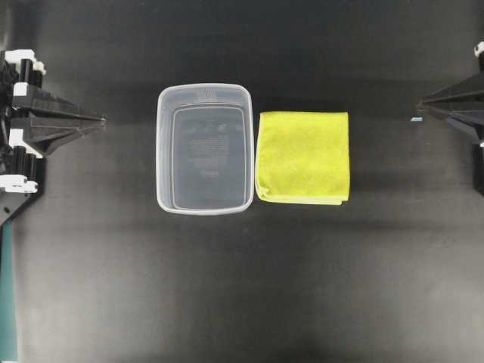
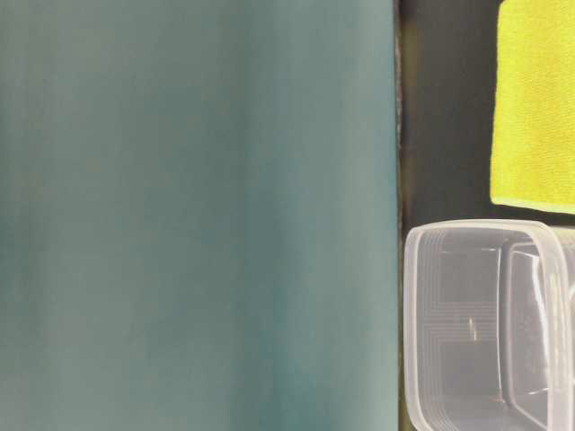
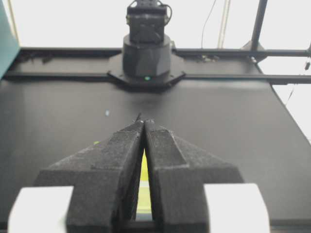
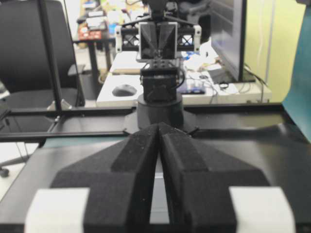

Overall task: Place the yellow towel into the container with the left arm.
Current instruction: 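Reach the left gripper over the container toward the yellow towel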

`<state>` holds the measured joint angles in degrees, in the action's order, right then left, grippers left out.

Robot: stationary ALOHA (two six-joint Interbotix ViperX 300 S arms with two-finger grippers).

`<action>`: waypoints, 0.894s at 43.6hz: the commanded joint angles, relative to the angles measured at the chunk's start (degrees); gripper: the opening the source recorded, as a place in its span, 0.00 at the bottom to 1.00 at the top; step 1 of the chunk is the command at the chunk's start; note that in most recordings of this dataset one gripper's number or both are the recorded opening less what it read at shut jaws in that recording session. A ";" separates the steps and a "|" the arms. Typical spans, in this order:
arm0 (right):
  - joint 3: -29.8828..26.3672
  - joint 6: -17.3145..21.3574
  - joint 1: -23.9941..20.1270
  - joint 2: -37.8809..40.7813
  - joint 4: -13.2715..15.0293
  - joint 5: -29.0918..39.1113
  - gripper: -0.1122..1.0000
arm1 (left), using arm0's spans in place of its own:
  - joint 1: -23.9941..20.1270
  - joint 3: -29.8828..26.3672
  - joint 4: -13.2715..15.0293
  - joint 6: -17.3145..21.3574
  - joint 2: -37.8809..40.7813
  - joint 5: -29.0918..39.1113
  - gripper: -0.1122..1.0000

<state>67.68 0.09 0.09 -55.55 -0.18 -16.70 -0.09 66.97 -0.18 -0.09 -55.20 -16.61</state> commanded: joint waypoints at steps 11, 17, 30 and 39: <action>0.26 1.41 0.97 0.18 -0.70 5.19 0.10 | -2.20 -17.23 -2.11 -4.66 13.71 14.59 0.10; 0.35 3.16 1.05 -0.18 -0.70 9.14 0.11 | -1.49 -24.43 -2.11 -5.36 21.27 22.24 0.10; 1.41 3.87 1.23 -2.81 -0.70 16.08 0.22 | -0.88 -41.57 -2.11 -2.29 39.20 36.39 0.10; 1.67 3.96 1.23 -5.89 -0.70 17.05 0.67 | -1.32 -50.36 -2.29 1.05 49.31 43.15 0.15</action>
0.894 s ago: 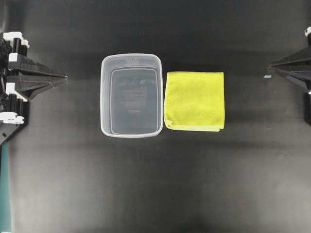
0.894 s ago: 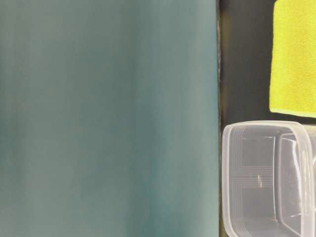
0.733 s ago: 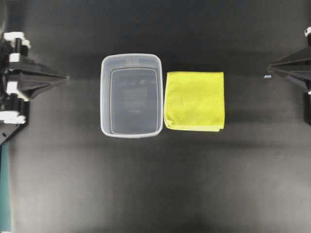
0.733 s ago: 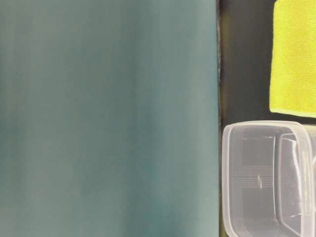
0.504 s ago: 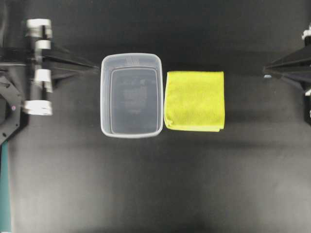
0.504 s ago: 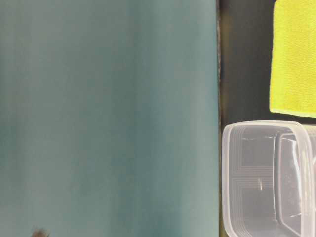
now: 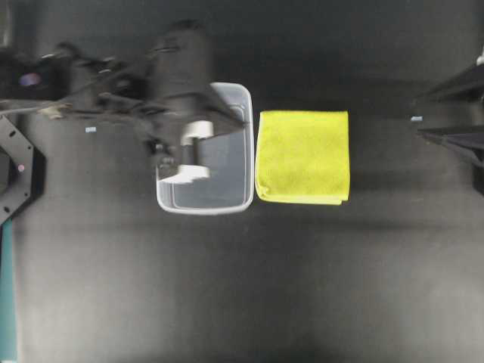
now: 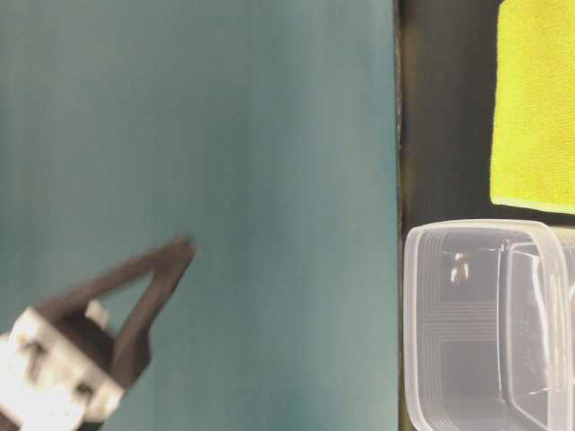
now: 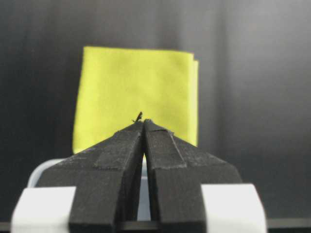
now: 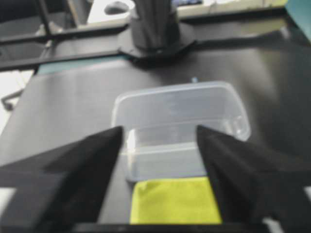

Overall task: Place the yellow towel into the container with the left arm.
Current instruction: 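Reach the left gripper over the container toward the yellow towel, then close the left gripper on the yellow towel's center and lift it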

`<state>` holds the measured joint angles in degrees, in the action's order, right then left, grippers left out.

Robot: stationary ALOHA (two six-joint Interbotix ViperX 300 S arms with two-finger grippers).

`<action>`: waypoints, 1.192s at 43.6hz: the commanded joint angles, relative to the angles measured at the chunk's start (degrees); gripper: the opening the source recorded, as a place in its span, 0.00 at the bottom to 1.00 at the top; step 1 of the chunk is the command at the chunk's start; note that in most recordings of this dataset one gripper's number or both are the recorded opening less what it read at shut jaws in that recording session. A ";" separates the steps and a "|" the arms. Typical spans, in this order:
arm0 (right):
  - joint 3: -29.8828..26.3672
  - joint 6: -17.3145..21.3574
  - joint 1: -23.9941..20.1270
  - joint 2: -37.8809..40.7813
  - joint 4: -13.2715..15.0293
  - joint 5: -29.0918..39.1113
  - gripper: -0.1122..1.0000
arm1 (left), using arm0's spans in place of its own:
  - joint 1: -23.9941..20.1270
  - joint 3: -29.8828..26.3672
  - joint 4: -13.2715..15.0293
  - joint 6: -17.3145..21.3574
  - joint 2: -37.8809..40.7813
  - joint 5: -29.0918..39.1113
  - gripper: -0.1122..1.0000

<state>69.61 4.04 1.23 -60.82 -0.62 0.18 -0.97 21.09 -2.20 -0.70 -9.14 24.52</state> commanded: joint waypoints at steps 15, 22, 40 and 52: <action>-0.26 0.09 0.18 -5.71 -0.26 2.90 0.79 | -1.67 -16.00 -0.18 6.94 17.93 11.25 0.89; 0.09 0.44 0.09 -6.50 -0.26 1.85 0.79 | -2.11 -21.36 -0.26 7.21 25.58 13.18 0.90; 0.44 1.14 0.26 -6.68 -0.26 1.76 0.79 | -1.58 -27.60 -0.26 9.49 38.94 13.89 0.91; 0.53 1.23 0.79 -6.94 -0.26 1.76 0.79 | -0.44 -27.60 -0.26 8.53 43.51 13.62 0.91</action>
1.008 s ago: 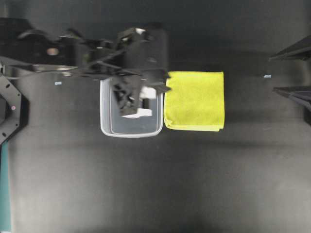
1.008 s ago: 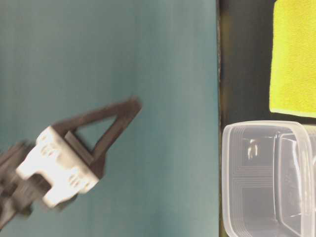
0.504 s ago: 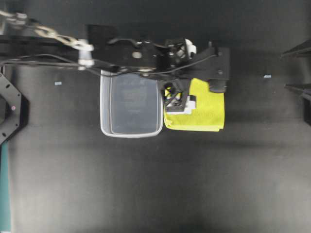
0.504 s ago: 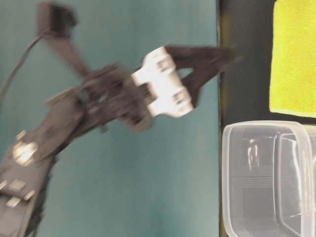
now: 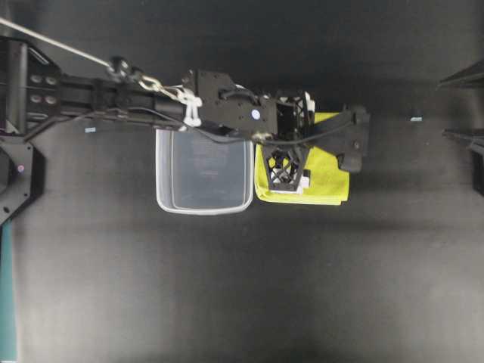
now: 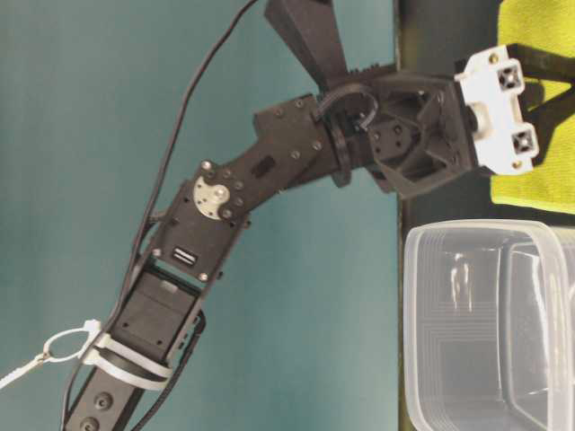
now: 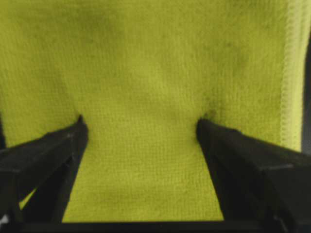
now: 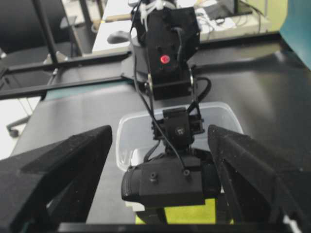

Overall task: Place the yellow towel into the container with the left arm.
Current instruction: 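Close the left gripper on the yellow towel's center and lift it, then carry the towel leftward over the clear container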

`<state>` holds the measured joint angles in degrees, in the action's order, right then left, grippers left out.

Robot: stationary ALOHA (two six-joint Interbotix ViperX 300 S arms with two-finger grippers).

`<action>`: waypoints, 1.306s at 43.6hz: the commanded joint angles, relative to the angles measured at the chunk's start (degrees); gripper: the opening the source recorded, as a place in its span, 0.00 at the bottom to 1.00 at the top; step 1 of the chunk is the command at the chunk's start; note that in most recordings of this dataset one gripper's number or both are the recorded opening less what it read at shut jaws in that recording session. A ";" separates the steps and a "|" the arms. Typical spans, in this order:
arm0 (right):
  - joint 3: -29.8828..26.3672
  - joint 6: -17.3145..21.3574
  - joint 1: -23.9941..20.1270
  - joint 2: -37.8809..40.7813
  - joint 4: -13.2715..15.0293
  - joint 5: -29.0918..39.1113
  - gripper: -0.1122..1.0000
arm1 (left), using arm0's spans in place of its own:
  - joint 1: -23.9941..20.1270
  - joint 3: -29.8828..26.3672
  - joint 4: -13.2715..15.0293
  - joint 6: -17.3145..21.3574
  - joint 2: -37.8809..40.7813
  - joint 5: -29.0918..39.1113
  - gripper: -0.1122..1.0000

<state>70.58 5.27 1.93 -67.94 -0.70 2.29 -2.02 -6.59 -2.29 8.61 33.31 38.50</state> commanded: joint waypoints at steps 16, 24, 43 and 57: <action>0.97 1.32 0.79 -1.85 -0.26 0.88 0.79 | 2.29 -0.70 -0.18 -0.18 0.00 -0.35 0.33; 0.97 1.23 0.88 -4.13 -0.26 1.32 0.79 | 2.37 -3.08 -0.09 -0.18 -4.13 3.25 0.16; 0.79 1.49 0.88 -6.68 -0.18 -0.44 0.79 | 2.29 -0.09 -0.18 -1.14 -26.98 19.25 0.16; 0.70 1.58 0.88 -6.77 -0.26 -0.53 0.79 | 0.88 16.96 -0.18 -1.76 -37.35 16.96 0.16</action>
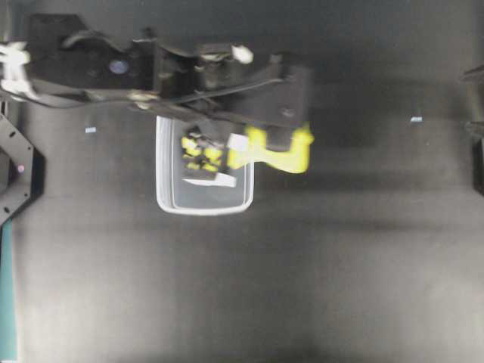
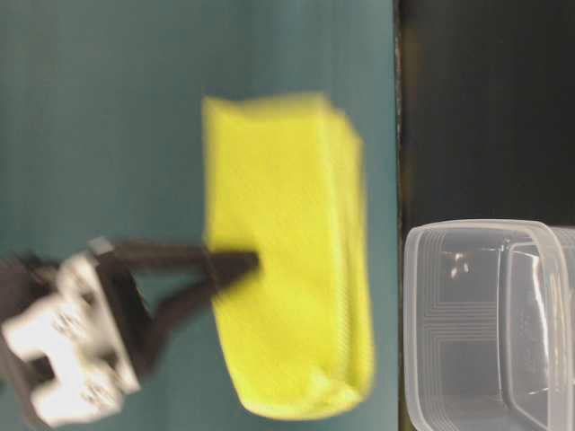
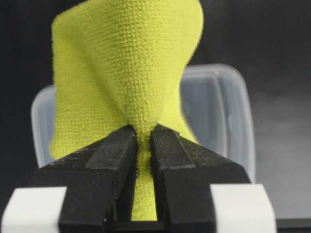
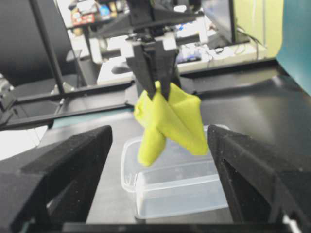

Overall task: Place the yellow towel into the container with the left arm.
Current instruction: 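Carry the towel leftward over the clear container, then lower the towel into the container and open the left gripper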

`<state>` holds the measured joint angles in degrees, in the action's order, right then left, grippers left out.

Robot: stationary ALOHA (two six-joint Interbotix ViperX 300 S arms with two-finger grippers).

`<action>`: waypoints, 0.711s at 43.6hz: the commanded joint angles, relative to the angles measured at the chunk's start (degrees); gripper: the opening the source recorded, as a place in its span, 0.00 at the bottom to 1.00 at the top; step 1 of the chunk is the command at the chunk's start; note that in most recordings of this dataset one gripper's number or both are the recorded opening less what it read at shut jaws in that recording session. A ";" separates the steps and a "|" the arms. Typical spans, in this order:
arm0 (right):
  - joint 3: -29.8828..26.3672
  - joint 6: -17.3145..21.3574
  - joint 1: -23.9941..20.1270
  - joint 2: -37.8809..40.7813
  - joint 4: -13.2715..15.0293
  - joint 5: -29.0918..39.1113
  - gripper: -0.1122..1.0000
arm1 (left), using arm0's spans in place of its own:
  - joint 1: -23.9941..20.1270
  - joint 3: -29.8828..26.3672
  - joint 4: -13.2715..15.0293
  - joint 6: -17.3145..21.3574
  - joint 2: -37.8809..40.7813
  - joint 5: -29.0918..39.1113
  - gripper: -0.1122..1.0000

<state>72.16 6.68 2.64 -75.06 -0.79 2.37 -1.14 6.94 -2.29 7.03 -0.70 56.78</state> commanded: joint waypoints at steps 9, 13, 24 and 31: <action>-0.88 0.26 0.18 0.26 -0.18 -0.79 0.79 | -0.44 10.28 -0.18 -0.35 -6.24 -7.03 0.16; -0.97 0.26 0.18 0.26 -0.18 -1.23 0.79 | -0.62 12.13 -0.18 -0.09 -6.59 -9.32 0.16; -0.97 0.26 0.09 0.18 -0.18 -2.55 0.79 | -0.88 16.96 -0.18 0.70 -6.33 -13.45 0.16; -1.05 0.26 0.18 0.09 -0.18 -2.72 0.79 | -1.05 18.90 -0.18 0.18 -6.15 -17.14 0.16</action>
<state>72.07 6.86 2.64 -75.32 -0.79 0.44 -2.11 25.40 -2.20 7.56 -6.24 41.66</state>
